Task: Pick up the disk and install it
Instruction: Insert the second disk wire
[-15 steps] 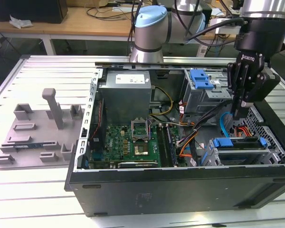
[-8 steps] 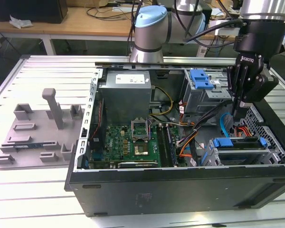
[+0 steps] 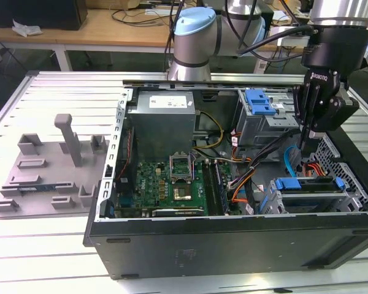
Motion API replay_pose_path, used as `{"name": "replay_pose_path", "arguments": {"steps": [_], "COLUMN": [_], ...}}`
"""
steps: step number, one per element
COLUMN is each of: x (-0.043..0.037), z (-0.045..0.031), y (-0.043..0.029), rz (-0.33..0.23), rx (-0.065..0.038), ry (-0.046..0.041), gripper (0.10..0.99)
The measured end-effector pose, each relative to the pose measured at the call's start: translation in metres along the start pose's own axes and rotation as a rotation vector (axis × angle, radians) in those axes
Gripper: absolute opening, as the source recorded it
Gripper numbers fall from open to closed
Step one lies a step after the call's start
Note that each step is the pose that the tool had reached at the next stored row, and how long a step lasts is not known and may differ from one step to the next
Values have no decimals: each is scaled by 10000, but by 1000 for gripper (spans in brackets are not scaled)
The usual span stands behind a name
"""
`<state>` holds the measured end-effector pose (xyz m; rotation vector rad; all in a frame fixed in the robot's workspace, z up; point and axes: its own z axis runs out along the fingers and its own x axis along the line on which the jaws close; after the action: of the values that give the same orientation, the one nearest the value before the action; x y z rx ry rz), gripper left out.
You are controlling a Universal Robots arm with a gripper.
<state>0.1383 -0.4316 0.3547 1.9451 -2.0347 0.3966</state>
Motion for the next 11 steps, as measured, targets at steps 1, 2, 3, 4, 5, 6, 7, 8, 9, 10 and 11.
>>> {"name": "replay_pose_path", "arguments": {"steps": [1, 2, 3, 4, 5, 6, 7, 8, 9, 10, 11], "x": [0, 0, 0, 0, 0, 1, 21, 45, 78, 110, 123], "z": [0, 0, 0, 0, 0, 2, 12, 20, 34, 48, 54], "y": [0, 0, 0, 0, 0, 0, -1, -2, -4, -6, -6], "rz": [0, 0, 0, 0, 0, 0, 0, -2, -3, -6, -7], "rx": [0, 0, 0, 0, 0, -1, -1, -3, -6, -10, -12], "ry": [0, 1, 0, 0, 0, -1, -23, -67, -146, -258, -332], "gripper": [161, 161, 161, 161, 161, 161, 161, 161, 161, 161, 161]}}
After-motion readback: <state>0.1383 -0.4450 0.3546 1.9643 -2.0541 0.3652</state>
